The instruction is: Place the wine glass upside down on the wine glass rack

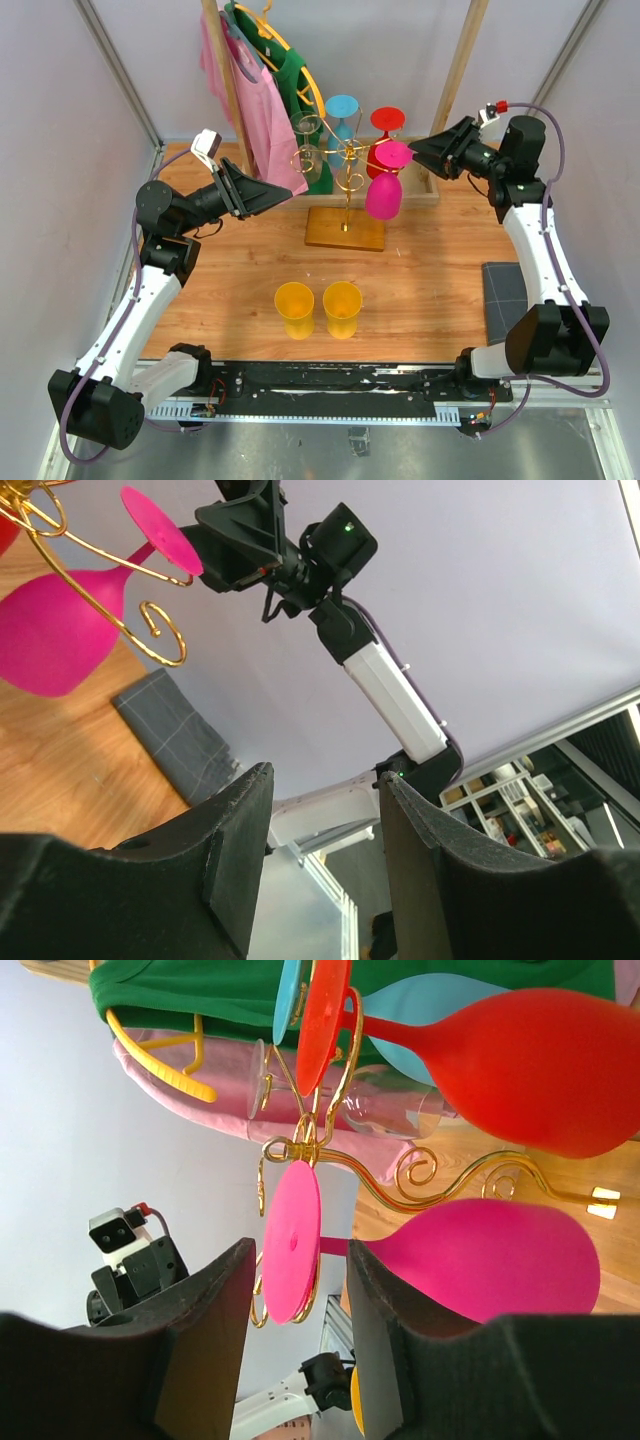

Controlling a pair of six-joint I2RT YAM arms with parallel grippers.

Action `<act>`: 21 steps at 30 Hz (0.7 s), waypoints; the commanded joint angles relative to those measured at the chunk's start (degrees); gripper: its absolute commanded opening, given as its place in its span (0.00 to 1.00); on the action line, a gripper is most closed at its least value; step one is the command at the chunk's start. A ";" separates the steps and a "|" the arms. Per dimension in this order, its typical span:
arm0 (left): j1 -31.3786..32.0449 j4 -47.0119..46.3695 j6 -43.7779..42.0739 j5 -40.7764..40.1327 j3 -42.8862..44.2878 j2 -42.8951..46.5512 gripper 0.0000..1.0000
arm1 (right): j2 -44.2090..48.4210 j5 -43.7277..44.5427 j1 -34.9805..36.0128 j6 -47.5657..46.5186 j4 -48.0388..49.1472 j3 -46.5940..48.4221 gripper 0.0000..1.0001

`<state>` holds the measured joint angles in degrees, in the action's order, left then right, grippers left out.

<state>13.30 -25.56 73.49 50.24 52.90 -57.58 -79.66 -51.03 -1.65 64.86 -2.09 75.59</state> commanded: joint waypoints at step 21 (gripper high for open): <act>-0.08 54.88 -40.77 -13.19 8.27 1.23 0.51 | 20.26 5.63 -9.20 -7.72 -6.69 -9.29 0.48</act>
<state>13.23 12.38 45.36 42.70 62.02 -57.89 -62.17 -47.35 -9.63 61.39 -5.28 66.78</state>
